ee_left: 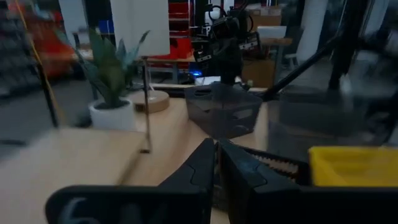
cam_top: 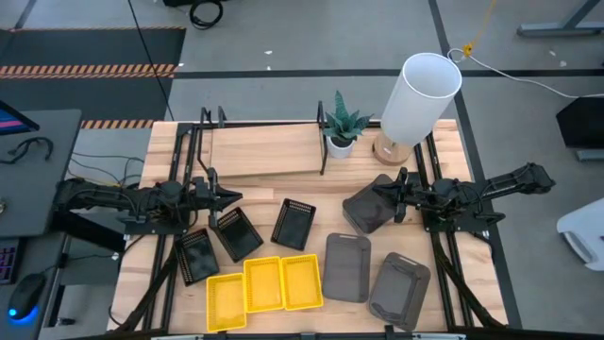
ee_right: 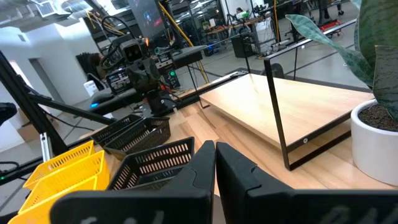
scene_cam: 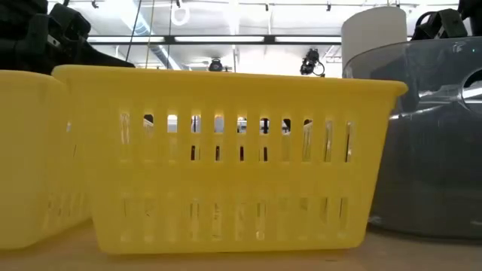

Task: Stack baskets on shelf by color
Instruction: Stack the left black bin on the middle black bin

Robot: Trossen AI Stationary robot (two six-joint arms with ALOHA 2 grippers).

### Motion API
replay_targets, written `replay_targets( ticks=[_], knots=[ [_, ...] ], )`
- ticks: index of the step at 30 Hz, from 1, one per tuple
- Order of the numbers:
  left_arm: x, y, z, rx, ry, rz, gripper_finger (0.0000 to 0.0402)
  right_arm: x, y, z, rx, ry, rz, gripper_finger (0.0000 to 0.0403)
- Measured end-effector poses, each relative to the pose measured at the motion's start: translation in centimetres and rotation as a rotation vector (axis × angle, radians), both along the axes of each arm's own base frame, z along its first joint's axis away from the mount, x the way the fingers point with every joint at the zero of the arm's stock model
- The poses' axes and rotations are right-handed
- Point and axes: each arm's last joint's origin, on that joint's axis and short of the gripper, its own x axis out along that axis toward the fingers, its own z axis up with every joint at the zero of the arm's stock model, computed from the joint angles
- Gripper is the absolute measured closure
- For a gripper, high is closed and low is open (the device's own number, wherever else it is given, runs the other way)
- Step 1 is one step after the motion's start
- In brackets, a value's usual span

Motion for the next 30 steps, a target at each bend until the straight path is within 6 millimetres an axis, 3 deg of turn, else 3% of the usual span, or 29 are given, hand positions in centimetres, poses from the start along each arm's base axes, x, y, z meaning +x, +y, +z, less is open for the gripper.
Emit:
replay_targets(
  ticks=[5, 10, 14, 18, 25, 30],
  knots=[
    [0.0, 0.0, -0.2, -0.370, -0.031, -0.006, 0.0369, 0.0, 0.0, 0.0, 0.000, 0.000, 0.000, 0.0384],
    [0.0, -0.6, -0.1, -0.425, -0.013, -0.202, 0.0377, 0.0, 0.0, 0.0, 0.000, 0.000, 0.000, 0.0384],
    [0.0, -0.8, 0.3, -0.588, -0.032, -0.267, 0.0381, 0.0, 0.0, 0.0, 0.000, 0.000, 0.000, 0.0384],
    [0.3, -1.2, 2.3, -0.603, 0.050, -0.377, 0.0381, 0.0, 0.0, 0.0, 0.000, -0.001, 0.000, 0.0384],
    [1.1, -2.0, 5.8, -0.450, 0.301, -0.383, 0.0381, 0.0, 0.0, 0.1, 0.002, -0.010, 0.000, 0.0384],
    [1.2, -2.7, 7.1, -0.418, 0.525, -0.392, 0.0381, 0.0, 0.0, 0.2, 0.003, -0.017, 0.000, 0.0384]
  ],
)
